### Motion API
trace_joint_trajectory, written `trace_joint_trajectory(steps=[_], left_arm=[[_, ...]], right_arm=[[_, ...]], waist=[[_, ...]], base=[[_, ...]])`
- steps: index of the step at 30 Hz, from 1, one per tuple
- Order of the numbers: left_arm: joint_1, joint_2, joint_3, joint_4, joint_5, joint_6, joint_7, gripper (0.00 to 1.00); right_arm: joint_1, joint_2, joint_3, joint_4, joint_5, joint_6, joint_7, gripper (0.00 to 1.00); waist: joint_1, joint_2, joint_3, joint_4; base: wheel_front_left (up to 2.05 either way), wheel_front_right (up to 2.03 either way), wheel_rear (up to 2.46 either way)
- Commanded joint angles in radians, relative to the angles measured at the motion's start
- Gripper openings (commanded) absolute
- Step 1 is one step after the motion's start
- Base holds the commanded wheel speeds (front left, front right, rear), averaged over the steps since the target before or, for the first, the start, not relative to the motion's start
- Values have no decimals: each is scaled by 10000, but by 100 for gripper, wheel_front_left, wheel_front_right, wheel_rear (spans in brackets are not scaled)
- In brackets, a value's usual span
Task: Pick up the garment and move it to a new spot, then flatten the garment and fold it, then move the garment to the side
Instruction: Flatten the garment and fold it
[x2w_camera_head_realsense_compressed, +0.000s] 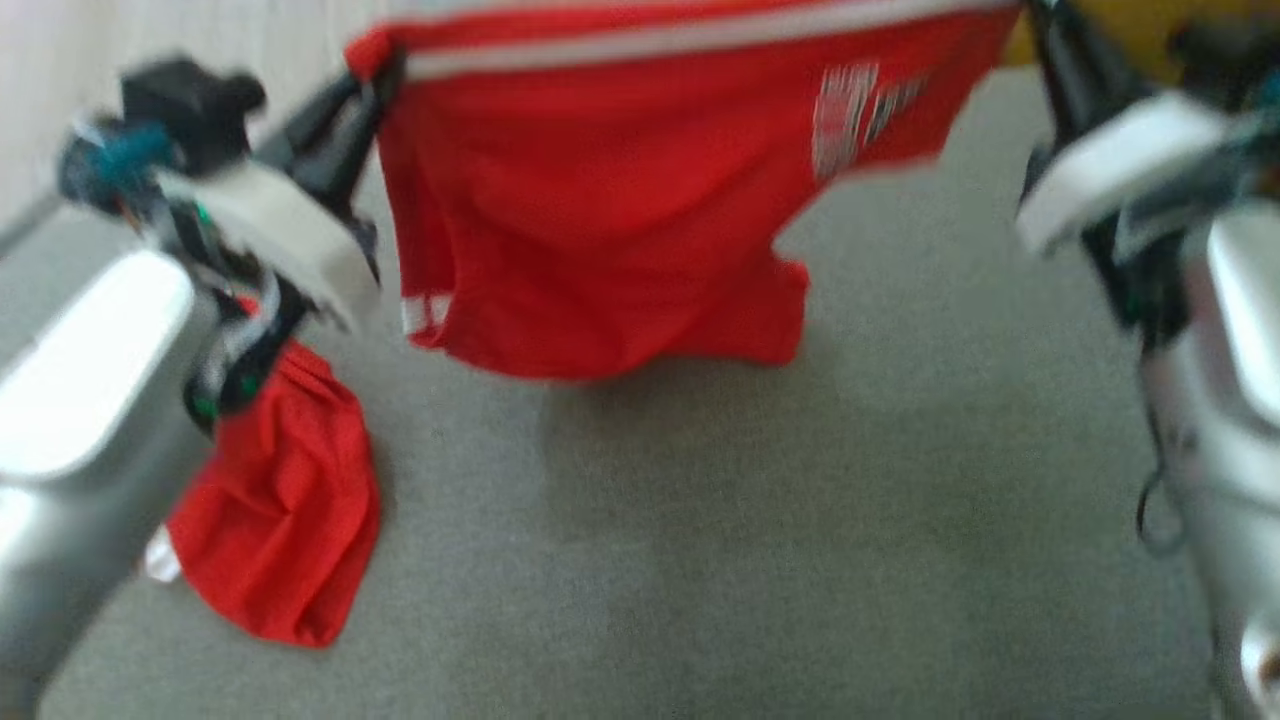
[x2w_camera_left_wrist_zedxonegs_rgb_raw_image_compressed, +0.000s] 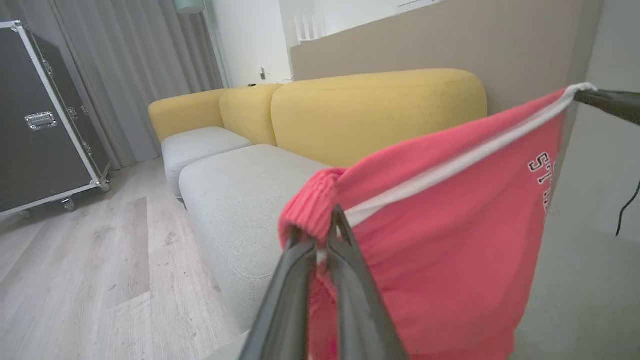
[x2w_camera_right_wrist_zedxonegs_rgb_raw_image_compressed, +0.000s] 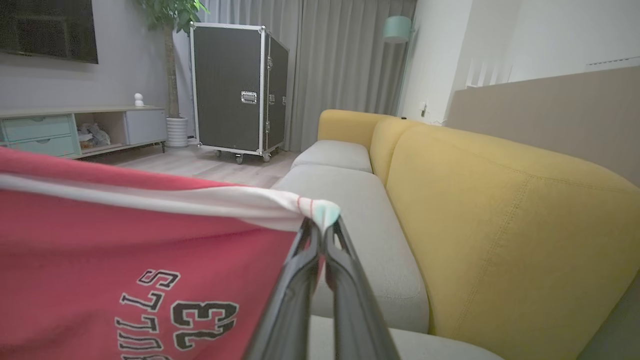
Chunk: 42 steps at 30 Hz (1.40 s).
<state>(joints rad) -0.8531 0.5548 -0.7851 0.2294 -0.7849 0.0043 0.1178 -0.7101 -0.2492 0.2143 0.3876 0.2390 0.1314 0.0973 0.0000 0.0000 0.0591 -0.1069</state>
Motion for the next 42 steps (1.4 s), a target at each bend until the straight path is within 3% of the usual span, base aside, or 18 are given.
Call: trace_joint_trajectory(steps=[1,9,14,19,24,30,36,42], left_arm=[[-994,450,589,-116,26,-2,17,0],[-3853,-437,957,2387,665,-564,-1056,0],[-5666,-1198,1085,3853,1075,-843,-2270,0],[-6447,-1773,1125,4999,1177,-1041,-3283,0],[-5771,-2249,561,5846,1048,-1299,-3620,0],[-4074,-2322,-644,5703,639,-1344,-3714,0],[-2173,-1954,-1686,4901,-460,-1347,-3625,0],[-1004,-1580,-2352,4247,-805,-1348,-3460,0]], right_arm=[[-825,23,57,-276,36,-7,-54,0],[-4475,260,938,2536,-98,-7,-1645,0],[-6329,445,375,4261,-438,-7,-3204,0],[-6837,768,-252,4953,-1114,-7,-3576,0],[-5699,717,-201,5373,-1435,-7,-3587,0],[-4703,317,847,6878,-1259,-7,-3557,0],[-3823,-212,2569,7731,-391,-7,-2717,0],[-2728,-1065,4774,7194,988,-7,-1626,0]], waist=[[0,0,710,-101],[0,0,2570,-218],[0,0,3156,-194],[0,0,3488,-171],[0,0,3618,-53],[0,0,3398,106],[0,0,2725,246],[0,0,1962,339]], base=[[0,0,0],[0,0,0],[0,0,0],[0,0,0],[0,0,0],[0,0,0],[0,0,0],[0,0,0]])
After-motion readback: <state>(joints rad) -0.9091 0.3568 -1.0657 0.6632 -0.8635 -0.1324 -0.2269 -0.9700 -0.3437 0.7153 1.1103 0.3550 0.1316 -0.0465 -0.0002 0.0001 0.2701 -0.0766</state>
